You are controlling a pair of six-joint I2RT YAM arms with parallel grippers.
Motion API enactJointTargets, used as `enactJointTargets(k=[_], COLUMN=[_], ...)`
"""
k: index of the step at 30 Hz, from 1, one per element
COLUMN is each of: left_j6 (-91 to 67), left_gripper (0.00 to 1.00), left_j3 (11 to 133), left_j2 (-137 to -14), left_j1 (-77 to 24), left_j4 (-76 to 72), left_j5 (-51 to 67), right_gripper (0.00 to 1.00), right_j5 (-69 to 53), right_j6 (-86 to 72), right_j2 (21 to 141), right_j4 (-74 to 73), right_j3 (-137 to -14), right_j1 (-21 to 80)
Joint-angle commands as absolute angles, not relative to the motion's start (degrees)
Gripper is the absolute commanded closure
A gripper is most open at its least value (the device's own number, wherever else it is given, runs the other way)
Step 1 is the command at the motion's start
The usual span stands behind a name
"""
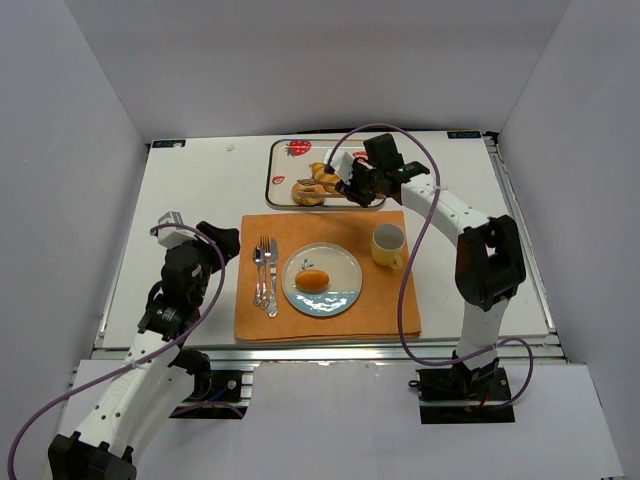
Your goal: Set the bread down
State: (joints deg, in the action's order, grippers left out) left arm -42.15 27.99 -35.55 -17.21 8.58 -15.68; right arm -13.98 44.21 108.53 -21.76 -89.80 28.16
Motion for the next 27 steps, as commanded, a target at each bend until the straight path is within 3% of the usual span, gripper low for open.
enactJointTargets(k=[1,27], left_j6=[-42.36,-42.63], left_gripper=[0.2,0.2], left_j3=[27.6,27.33], left_j2=[-35.51,-36.12], left_j1=[-16.96,-17.05], left_j4=[8.53,7.56], left_j5=[-16.0,-15.29], right_gripper=[0.56,0.56], right_j5=[-13.71,-11.95], right_j6=[45.26,43.24], right_j2=[109.25,110.3], right_j4=[-23.28,-27.68], right_j3=[-93.86,-94.92], right_j1=[28.04,28.21])
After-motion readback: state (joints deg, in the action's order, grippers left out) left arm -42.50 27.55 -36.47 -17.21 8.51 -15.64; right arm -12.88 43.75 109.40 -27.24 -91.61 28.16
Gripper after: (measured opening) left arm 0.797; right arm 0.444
